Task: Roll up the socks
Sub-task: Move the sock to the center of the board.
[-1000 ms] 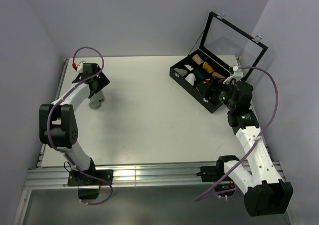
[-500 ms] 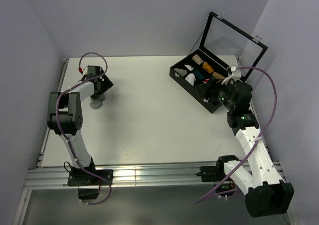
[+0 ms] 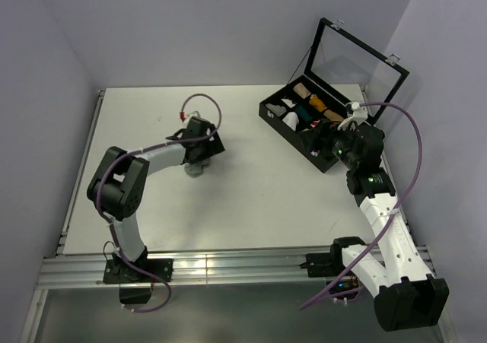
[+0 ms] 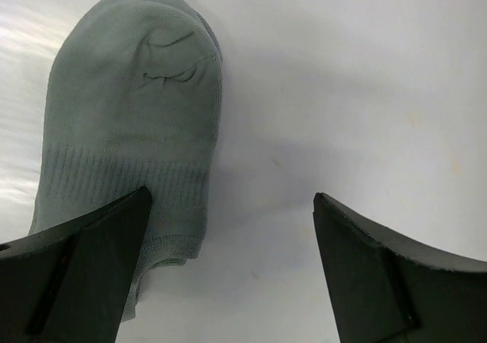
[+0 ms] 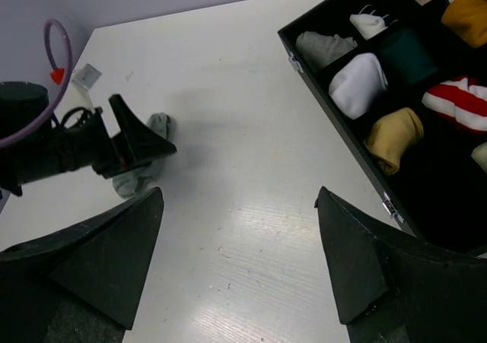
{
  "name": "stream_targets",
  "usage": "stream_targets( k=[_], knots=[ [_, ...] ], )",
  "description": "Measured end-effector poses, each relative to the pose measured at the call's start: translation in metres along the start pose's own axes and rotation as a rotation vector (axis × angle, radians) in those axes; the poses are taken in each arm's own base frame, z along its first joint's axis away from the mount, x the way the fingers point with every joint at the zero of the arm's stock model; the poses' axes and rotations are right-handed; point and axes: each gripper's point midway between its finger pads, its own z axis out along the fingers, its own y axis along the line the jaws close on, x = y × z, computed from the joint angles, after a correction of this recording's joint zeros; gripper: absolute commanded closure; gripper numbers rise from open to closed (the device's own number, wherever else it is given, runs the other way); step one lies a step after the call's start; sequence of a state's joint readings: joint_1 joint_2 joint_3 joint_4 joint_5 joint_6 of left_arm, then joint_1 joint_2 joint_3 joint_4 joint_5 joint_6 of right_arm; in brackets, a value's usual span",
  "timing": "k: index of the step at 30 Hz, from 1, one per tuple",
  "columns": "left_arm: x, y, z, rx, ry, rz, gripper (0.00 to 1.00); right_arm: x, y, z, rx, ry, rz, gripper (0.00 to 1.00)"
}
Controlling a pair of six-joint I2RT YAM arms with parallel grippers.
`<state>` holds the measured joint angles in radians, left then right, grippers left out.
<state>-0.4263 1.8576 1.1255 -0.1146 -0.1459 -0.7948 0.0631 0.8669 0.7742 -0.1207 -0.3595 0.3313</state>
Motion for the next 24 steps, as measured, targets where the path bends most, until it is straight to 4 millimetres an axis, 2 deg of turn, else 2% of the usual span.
stream_targets(
  k=[3, 6, 11, 15, 18, 21, 24],
  knots=[
    [0.043, -0.035, -0.014, 0.070, 0.067, 0.084, 0.07, 0.001, -0.001, 0.000, 0.002, 0.002, -0.002, 0.12],
    [0.081, -0.060, -0.029, 0.134, 0.128, 0.155, 0.06, 0.002, -0.002, 0.000, 0.007, 0.006, -0.004, 0.12],
    [0.130, -0.083, -0.054, 0.198, 0.206, 0.252, 0.07, 0.002, -0.003, 0.000, 0.011, 0.008, -0.009, 0.12],
    [0.156, -0.089, -0.074, 0.212, 0.251, 0.313, 0.06, 0.003, -0.003, 0.000, 0.011, 0.010, -0.014, 0.12],
    [0.153, -0.094, -0.092, 0.218, 0.249, 0.325, 0.05, 0.004, 0.000, 0.000, 0.004, 0.014, -0.028, 0.12],
    [0.126, -0.110, -0.111, 0.247, 0.187, 0.300, 0.04, 0.007, 0.006, 0.001, -0.012, 0.022, -0.048, 0.12],
    [0.089, -0.129, -0.133, 0.308, 0.106, 0.246, 0.04, 0.016, 0.017, 0.005, -0.039, 0.043, -0.089, 0.12]
  ],
)
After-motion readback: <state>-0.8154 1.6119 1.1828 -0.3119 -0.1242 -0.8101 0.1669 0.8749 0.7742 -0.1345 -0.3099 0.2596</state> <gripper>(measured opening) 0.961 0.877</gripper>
